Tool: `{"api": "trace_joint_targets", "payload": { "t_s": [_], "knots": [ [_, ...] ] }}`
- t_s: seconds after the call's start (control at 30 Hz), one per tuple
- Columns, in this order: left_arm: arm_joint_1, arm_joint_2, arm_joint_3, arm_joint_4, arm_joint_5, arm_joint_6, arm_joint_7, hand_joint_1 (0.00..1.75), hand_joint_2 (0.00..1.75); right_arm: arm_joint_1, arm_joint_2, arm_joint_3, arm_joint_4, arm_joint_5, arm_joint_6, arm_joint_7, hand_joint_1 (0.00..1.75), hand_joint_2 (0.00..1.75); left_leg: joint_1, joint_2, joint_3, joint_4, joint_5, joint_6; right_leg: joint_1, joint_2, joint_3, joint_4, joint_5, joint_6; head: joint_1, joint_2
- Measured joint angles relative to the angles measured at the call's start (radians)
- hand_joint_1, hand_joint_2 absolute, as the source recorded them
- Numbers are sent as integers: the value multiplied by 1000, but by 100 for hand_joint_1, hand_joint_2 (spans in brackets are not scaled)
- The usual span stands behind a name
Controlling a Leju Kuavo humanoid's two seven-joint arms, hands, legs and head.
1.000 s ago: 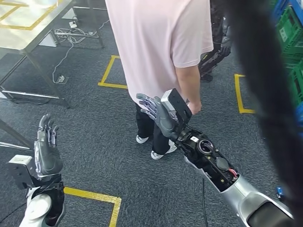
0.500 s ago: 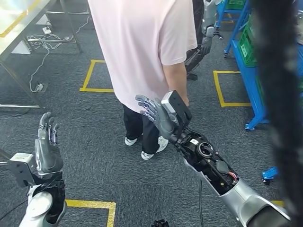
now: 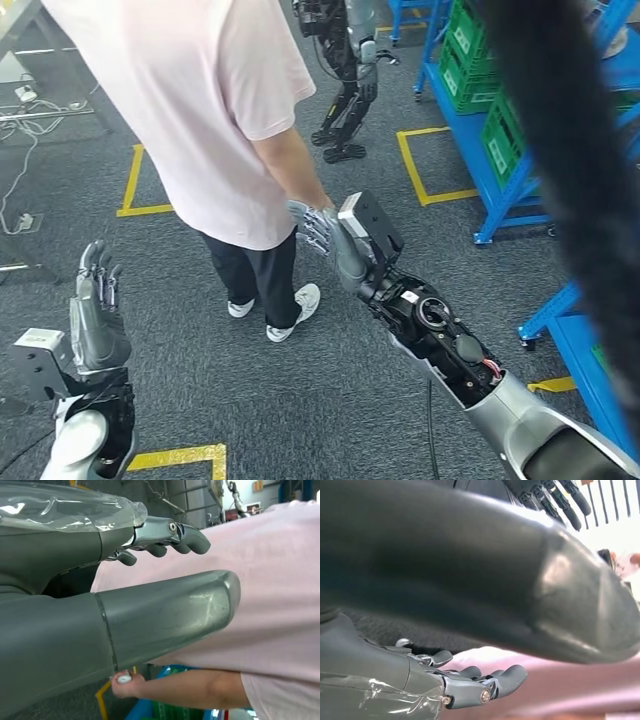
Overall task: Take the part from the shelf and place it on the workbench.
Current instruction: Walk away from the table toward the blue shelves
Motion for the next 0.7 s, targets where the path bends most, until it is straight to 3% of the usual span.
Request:
{"api": "trace_joint_targets", "payload": {
  "t_s": [0.03,0.07,0.13,0.2,0.27,0.3,0.37,0.4,0.47,0.5,0.53,0.57,0.63,0.7],
  "knots": [
    [1,0,0,0,0,0,0,0,0,1,0,0,0,0,0,0,0,0,0,-1,4,-17,20,3,1,12,0,0,1,-1,-3,0],
    [0,0,0,0,0,0,0,0,0,1,0,0,1,0,0,0,0,0,-1,-5,28,-71,54,8,2,23,0,0,2,-1,-6,0],
    [-1,0,0,-1,0,0,0,0,0,0,0,0,1,0,-1,0,0,0,-3,-39,101,-223,121,22,3,44,-1,1,3,3,-10,0],
    [-3,0,1,-2,0,0,0,0,0,2,0,0,1,0,-3,0,0,0,-6,-65,141,-308,144,29,1,62,-6,2,5,11,-11,0],
    [-4,-1,1,-3,0,0,1,0,0,4,0,0,0,0,-5,1,0,0,-9,-53,147,-321,145,34,-4,81,-11,-1,9,24,-11,0],
    [-4,-1,1,-3,0,0,1,0,0,5,0,-1,0,0,-5,1,0,0,-8,-43,150,-327,148,38,-5,76,-12,0,8,29,-11,0],
    [-5,-2,1,-4,0,0,1,0,0,6,0,-3,-1,0,-6,0,0,0,-3,-21,159,-339,152,47,-2,34,-36,47,-24,38,-3,0],
    [-5,-3,1,-4,0,0,1,0,0,6,-1,-4,-2,0,-6,0,0,0,-3,-10,162,-341,153,50,-3,6,-61,103,-55,42,2,0],
    [-4,-3,0,-4,0,0,1,0,0,9,-1,-4,-2,0,-6,0,0,0,-4,12,164,-341,150,53,-9,-18,-128,249,-120,52,9,0],
    [-3,-4,0,-4,0,0,1,0,0,13,-1,-4,-2,0,-6,1,0,0,-4,23,164,-341,149,52,-14,-20,-150,296,-134,56,10,0],
    [-3,-4,0,-4,0,0,1,0,0,15,-1,-4,-2,0,-6,1,0,0,-4,33,166,-340,147,51,-18,-23,-153,306,-128,60,11,0],
    [-3,-5,0,-4,0,0,1,0,0,16,-1,-4,-2,0,-6,1,0,0,-3,43,168,-339,144,48,-22,-29,-134,272,-104,64,13,0],
    [-3,-6,0,-4,0,0,2,0,0,16,-1,-4,-4,0,-7,1,0,0,-2,61,174,-336,136,39,-23,-59,-56,126,-42,67,16,0],
    [-4,-6,1,-4,0,0,2,0,0,15,-1,-5,-5,0,-7,1,0,0,-6,75,177,-329,128,27,-16,-86,-1,25,-16,58,18,0]
  ]
}}
